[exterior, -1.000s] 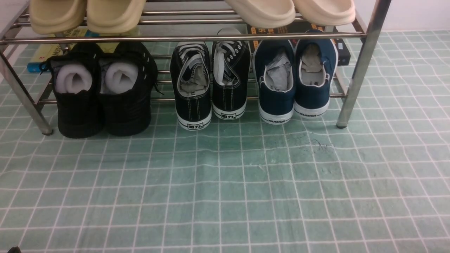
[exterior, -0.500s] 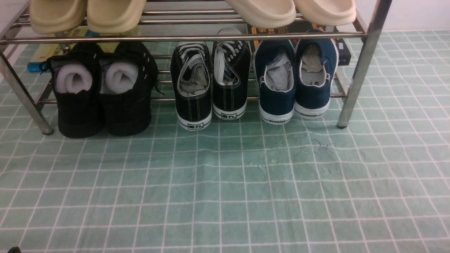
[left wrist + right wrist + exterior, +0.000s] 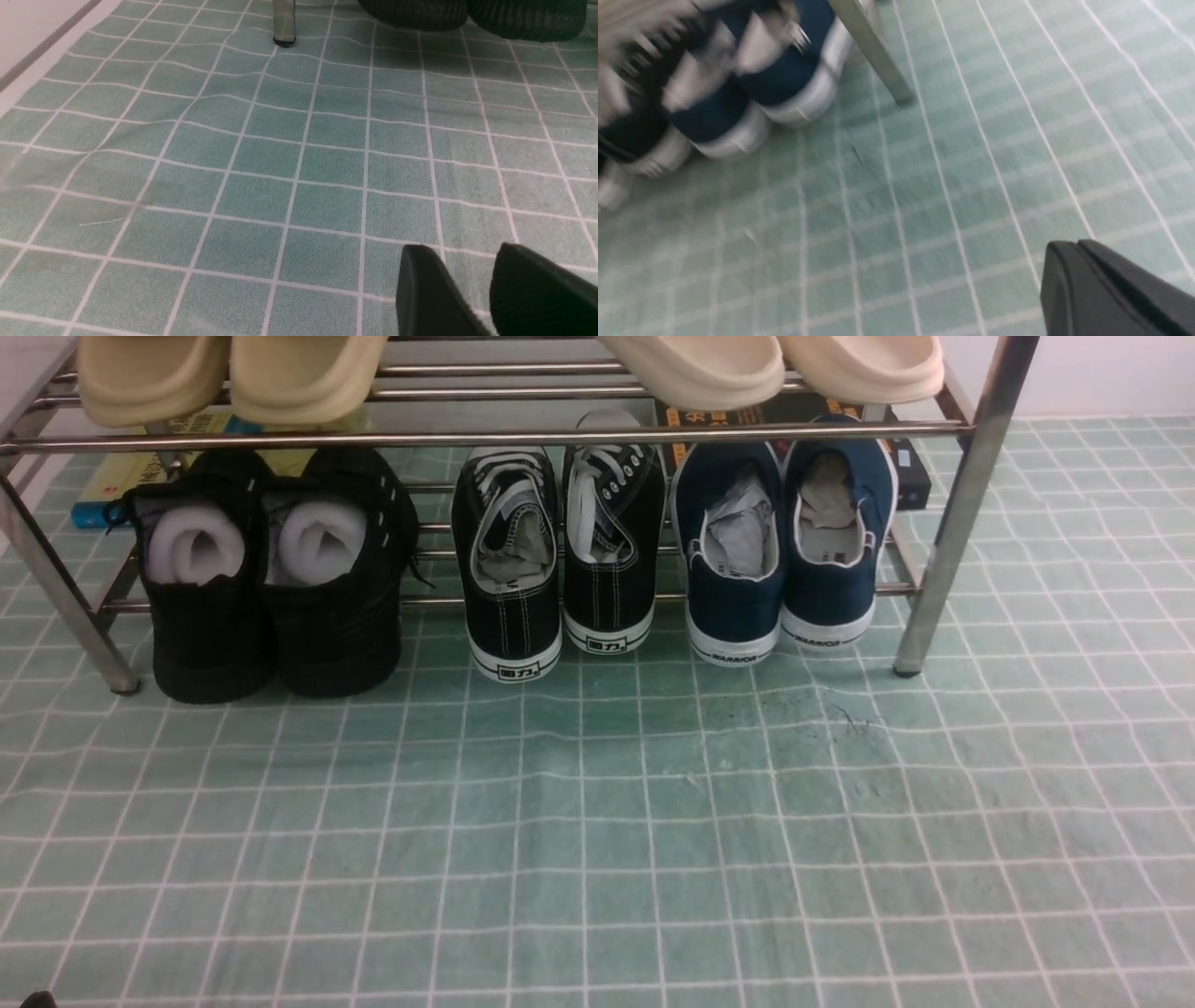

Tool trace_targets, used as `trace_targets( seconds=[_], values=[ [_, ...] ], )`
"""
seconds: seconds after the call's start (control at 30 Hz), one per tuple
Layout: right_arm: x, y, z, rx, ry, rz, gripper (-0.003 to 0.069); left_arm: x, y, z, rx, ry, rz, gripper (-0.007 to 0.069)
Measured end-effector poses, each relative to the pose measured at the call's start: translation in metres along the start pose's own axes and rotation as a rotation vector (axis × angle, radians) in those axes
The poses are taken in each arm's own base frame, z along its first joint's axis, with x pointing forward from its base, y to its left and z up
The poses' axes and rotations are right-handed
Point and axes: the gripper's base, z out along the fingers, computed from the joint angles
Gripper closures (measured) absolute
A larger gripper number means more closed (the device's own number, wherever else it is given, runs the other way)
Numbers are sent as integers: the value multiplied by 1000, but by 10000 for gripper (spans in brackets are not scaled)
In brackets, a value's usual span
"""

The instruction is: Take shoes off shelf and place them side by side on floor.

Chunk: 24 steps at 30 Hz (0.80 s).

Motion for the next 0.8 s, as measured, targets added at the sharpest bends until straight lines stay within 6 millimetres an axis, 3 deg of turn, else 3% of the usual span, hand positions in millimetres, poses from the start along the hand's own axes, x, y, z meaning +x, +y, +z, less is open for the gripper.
trace_targets(
  seconds=[0.13, 0.2, 0.37, 0.5, 0.57, 0.67, 0.8],
  values=[
    [-19, 14, 33, 50, 314, -126, 654, 0, 0, 0, 0, 0, 0, 385],
    [-26, 32, 60, -12, 492, -205, 654, 0, 0, 0, 0, 0, 0, 385],
    [-36, 84, 98, -192, 673, -352, 652, 0, 0, 0, 0, 0, 0, 385],
    [-46, 129, 116, -251, 659, -461, 650, 0, 0, 0, 0, 0, 0, 385],
    [-51, 141, 122, -260, 635, -477, 648, 0, 0, 0, 0, 0, 0, 385],
    [-64, 180, 141, -270, 569, -554, 638, 0, 0, 0, 0, 0, 0, 385],
    [-76, 210, 160, -260, 500, -648, 606, 0, 0, 0, 0, 0, 0, 385]
  ],
)
